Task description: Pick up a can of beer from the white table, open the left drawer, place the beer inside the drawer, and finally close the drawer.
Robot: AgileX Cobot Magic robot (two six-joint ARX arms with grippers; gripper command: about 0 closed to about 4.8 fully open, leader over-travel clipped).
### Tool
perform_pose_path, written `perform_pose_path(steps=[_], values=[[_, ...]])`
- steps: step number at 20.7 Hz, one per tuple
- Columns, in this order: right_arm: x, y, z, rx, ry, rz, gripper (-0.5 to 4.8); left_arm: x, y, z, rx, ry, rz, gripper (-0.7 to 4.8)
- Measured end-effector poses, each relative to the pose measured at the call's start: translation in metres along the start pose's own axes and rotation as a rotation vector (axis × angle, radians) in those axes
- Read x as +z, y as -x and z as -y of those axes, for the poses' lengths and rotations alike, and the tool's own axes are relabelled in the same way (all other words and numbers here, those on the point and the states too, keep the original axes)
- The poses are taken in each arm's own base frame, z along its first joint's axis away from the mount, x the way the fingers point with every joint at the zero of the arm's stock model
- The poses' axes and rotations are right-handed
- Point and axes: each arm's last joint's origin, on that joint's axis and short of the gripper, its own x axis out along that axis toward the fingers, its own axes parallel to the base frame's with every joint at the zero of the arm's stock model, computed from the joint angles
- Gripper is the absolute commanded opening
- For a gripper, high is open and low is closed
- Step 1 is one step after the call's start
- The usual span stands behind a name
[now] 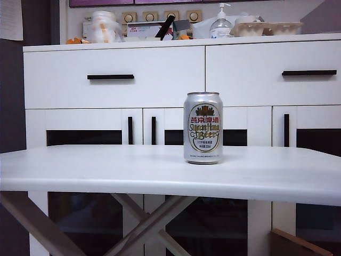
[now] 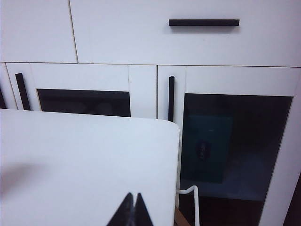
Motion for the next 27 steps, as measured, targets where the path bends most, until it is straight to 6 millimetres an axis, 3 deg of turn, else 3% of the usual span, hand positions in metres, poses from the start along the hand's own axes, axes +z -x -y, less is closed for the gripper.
perform_pose_path(steps=[14, 17, 22, 27], values=[[0.0, 0.0, 0.0, 0.003, 0.005, 0.0, -0.06, 0.0, 0.0, 0.002, -0.06, 0.0, 0.0, -0.06], [0.009, 0.002, 0.0, 0.003, -0.009, -0.013, -0.06, 0.005, 0.001, 0.002, -0.062, 0.081, 0.014, -0.05], [0.072, 0.013, -0.001, -0.011, -0.048, 0.097, -0.06, 0.056, 0.012, 0.001, -0.07, 0.146, 0.119, -0.05], [0.126, -0.009, -0.011, 0.212, -0.041, 0.013, -0.06, 0.125, 0.005, 0.004, -0.102, 0.175, 0.068, -0.05]])
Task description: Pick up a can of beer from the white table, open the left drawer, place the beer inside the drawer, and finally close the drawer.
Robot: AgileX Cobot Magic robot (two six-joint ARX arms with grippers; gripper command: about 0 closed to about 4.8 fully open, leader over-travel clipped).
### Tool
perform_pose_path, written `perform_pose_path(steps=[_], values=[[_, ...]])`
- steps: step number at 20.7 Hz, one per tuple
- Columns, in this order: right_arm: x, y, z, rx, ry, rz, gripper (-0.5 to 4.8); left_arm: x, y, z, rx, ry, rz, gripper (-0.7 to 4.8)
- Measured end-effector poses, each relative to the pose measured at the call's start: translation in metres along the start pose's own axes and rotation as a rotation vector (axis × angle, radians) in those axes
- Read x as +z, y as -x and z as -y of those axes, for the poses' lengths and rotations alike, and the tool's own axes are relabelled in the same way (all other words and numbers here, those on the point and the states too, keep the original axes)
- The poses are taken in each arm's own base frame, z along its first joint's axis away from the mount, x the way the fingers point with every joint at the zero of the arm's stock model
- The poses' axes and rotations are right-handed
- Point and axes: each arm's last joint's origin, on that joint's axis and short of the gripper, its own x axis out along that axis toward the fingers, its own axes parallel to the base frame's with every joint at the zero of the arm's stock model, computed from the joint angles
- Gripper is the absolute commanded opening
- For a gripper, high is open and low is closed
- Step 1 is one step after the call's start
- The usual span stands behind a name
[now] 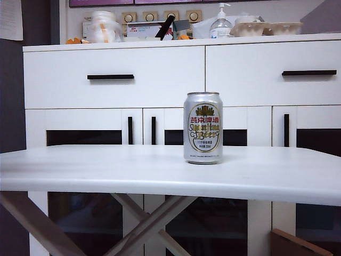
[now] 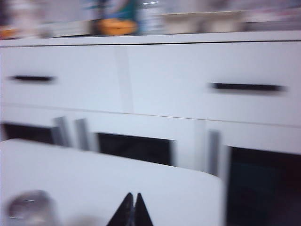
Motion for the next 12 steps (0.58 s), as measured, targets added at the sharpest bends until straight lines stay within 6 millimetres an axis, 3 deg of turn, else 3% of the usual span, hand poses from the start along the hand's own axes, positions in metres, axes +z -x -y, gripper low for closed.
perform_pose_path(steps=[8, 12], values=[[0.051, -0.068, -0.012, 0.262, -0.009, -0.026, -0.06, 0.088, -0.05, 0.023, -0.185, -0.063, -0.155, -0.05], [0.042, -0.105, -0.03, 0.374, -0.024, -0.061, -0.05, 0.111, -0.066, 0.032, -0.334, -0.063, -0.168, -0.06]])
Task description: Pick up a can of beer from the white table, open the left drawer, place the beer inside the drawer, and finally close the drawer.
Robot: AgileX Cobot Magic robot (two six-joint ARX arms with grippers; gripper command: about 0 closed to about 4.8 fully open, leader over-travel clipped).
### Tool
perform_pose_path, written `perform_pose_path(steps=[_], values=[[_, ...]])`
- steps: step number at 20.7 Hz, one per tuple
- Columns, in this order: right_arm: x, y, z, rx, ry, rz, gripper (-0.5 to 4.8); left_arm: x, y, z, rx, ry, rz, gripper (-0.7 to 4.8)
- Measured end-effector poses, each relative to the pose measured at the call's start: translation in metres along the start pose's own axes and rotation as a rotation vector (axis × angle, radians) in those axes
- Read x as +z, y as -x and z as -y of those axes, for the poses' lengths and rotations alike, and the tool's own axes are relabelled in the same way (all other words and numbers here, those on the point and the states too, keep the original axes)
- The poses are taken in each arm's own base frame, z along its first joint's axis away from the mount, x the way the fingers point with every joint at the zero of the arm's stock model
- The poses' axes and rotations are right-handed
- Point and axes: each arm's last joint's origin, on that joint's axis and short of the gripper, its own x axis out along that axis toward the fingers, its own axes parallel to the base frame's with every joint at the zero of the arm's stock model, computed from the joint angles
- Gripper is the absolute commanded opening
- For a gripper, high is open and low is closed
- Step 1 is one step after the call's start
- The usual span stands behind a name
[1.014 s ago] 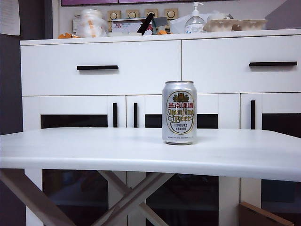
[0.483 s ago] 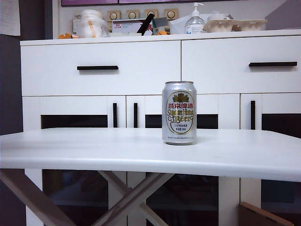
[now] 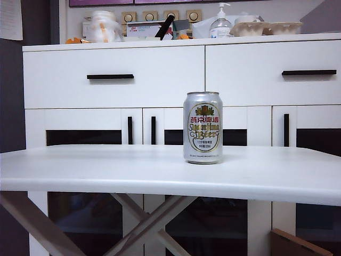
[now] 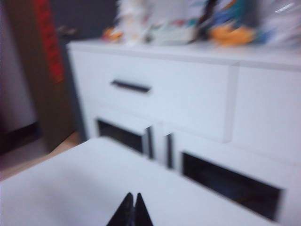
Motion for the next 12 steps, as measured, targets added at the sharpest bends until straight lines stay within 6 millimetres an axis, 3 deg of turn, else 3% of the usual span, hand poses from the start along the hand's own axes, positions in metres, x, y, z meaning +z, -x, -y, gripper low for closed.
perform_pose_path(steps=[1, 2, 3, 4, 5, 12], values=[[-0.005, -0.01, -0.002, 0.028, -0.005, -0.011, 0.03, 0.004, -0.002, 0.0, -0.009, -0.001, 0.002, -0.05], [-0.009, -0.019, -0.005, 0.053, -0.007, -0.014, 0.73, 0.005, -0.002, 0.0, -0.011, -0.001, 0.004, -0.05], [-0.015, -0.029, -0.009, 0.082, -0.011, -0.023, 1.86, 0.006, -0.002, 0.0, -0.016, -0.003, 0.007, -0.05], [-0.021, -0.039, -0.012, 0.108, -0.014, -0.032, 3.72, 0.006, -0.002, 0.001, -0.018, -0.003, 0.007, -0.05], [-0.028, -0.047, -0.014, 0.13, -0.016, -0.049, 4.79, 0.006, -0.002, 0.001, -0.019, -0.003, 0.007, -0.05], [-0.069, -0.089, -0.019, 0.202, -0.022, -0.136, 4.79, 0.005, -0.003, 0.003, -0.069, -0.002, -0.003, -0.05]])
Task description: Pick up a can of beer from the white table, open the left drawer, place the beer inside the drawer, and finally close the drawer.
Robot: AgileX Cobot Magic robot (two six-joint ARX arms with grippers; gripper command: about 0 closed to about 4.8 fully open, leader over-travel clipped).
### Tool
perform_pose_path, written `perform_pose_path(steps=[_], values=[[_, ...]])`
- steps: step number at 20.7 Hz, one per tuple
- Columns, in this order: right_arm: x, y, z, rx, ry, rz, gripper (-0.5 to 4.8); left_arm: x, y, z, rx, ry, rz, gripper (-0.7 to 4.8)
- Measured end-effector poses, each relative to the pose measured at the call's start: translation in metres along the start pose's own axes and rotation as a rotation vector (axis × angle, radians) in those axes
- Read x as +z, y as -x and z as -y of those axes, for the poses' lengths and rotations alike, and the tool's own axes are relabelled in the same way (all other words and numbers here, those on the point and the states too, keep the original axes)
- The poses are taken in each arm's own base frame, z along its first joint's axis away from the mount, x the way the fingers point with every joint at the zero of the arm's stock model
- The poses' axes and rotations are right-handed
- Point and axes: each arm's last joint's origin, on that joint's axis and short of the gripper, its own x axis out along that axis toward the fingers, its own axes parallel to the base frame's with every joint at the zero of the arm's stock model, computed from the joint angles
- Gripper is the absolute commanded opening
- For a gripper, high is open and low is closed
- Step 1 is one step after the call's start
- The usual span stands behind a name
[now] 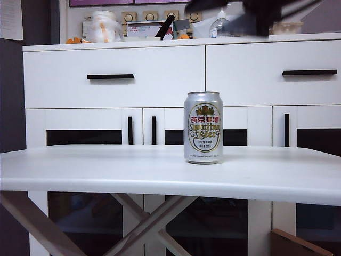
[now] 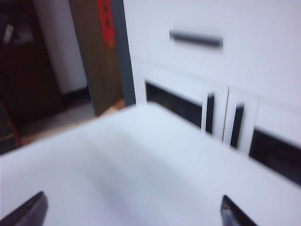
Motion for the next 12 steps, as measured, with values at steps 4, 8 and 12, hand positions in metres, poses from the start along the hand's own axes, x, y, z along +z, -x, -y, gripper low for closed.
perform_pose_path(steps=[4, 8, 12], values=[[-0.021, -0.016, 0.007, -0.007, -0.026, -0.07, 4.79, -0.002, -0.005, -0.002, -0.004, 0.006, -0.017, -0.05], [-0.039, -0.032, 0.014, -0.007, -0.031, -0.084, 4.79, -0.004, -0.009, -0.003, -0.002, 0.012, -0.03, -0.05], [-0.058, -0.043, 0.019, -0.01, -0.047, -0.125, 4.79, -0.004, -0.009, -0.003, -0.002, 0.012, -0.031, -0.05]])
